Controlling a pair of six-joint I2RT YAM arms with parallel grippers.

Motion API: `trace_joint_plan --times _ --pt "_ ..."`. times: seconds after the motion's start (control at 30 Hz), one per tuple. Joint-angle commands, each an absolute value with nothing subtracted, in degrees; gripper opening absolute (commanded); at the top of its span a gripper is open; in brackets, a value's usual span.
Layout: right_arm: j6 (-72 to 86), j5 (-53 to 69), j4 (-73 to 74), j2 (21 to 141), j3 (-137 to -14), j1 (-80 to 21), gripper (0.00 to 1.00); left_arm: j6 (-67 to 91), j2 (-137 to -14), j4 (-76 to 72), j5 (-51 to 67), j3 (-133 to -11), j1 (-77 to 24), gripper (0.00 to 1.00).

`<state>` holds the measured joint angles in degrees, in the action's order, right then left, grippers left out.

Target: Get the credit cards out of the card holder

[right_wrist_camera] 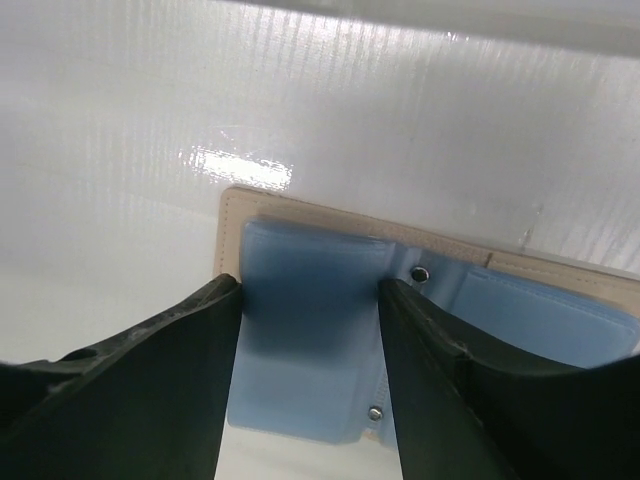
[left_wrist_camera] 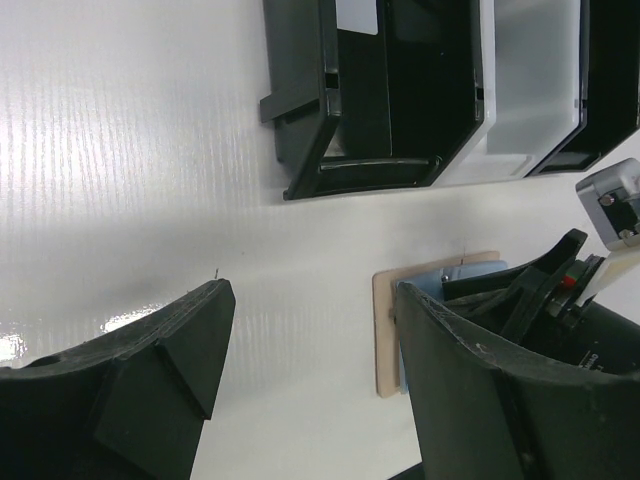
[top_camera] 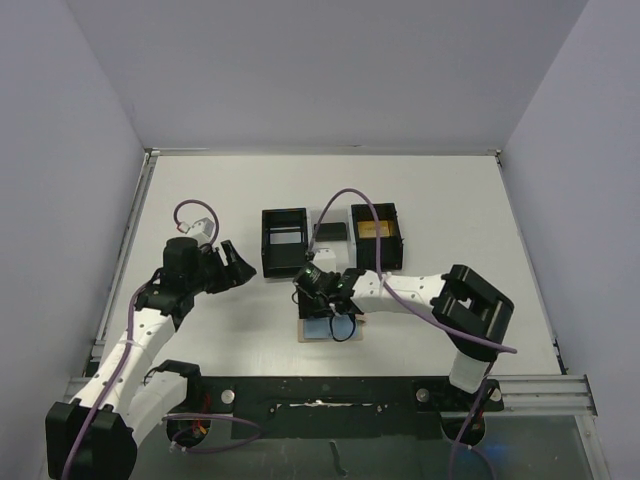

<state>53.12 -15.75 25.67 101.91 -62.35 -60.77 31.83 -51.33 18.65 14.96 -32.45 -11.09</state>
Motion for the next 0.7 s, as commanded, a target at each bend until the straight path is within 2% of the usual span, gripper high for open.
trace_joint_plan --times 0.0,0.17,0.3,0.43,0.67 --pt "53.3 -7.6 18.9 98.0 -55.4 -58.0 0.35 31.3 -51.3 17.1 15.4 -33.3 -11.3 0.65" --pt "53.7 -0.1 10.5 95.2 -50.1 -55.4 0.39 31.3 -51.7 15.7 18.2 -32.9 -11.6 0.65" --pt "53.7 0.0 11.3 95.1 -49.9 -54.9 0.45 31.5 -53.5 13.8 23.8 -32.5 -11.9 0.65" --pt "53.9 0.8 11.0 95.1 -49.0 -54.4 0.46 34.5 -55.8 10.6 30.3 -31.3 -13.5 0.65" --pt "54.2 2.2 8.5 93.7 -47.0 -53.9 0.47 44.6 -58.6 0.4 28.1 -26.1 -26.8 0.63"
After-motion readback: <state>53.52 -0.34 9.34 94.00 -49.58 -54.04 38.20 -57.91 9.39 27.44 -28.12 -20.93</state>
